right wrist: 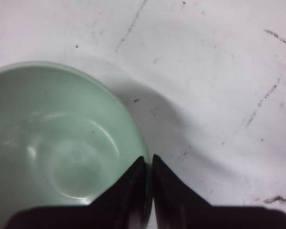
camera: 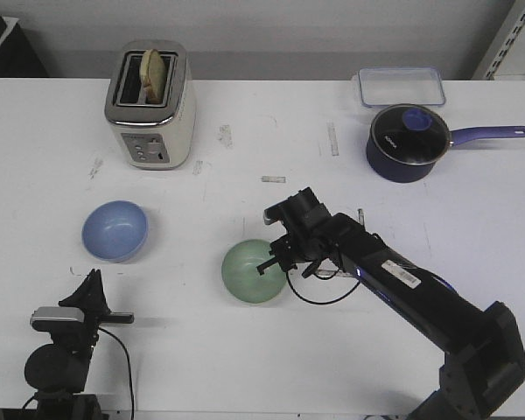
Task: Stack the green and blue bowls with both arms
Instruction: 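Slide the green bowl with the right gripper toward the table center, then release the green bowl and retract the right gripper to rest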
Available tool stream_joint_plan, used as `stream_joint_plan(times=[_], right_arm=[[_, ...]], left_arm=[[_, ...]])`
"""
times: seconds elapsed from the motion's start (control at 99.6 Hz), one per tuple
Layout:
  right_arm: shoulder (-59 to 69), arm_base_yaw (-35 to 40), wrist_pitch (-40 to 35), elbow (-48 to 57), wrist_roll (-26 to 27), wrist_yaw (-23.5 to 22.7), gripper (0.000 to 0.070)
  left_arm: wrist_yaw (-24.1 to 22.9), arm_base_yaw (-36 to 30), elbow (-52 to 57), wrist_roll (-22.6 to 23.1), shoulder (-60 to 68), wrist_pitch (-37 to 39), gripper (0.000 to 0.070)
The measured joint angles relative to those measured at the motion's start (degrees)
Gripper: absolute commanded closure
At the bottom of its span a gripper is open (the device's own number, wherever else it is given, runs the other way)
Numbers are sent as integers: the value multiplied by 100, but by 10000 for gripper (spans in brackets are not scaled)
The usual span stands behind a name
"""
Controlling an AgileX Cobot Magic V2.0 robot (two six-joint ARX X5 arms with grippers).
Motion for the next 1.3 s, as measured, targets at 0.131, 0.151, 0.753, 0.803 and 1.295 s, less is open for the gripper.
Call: stream_joint_plan(times=[0.131, 0.151, 0.753, 0.803, 1.295], right_arm=[[0, 2, 4, 0, -39, -20, 334], [0, 2, -2, 0, -42, -22, 297], [-1576, -592, -28, 258, -127, 343, 700], [-1825, -763, -149, 258, -173, 525, 700], [-4625, -2992, 208, -1679, -881, 1272, 700]], left_arm=[[0, 0, 0, 0, 0, 2, 699], [0, 0, 0, 0, 0, 2, 699], [0, 0, 0, 0, 2, 0, 699], [0, 0, 0, 0, 0, 0, 699], [0, 0, 0, 0, 0, -2, 699]])
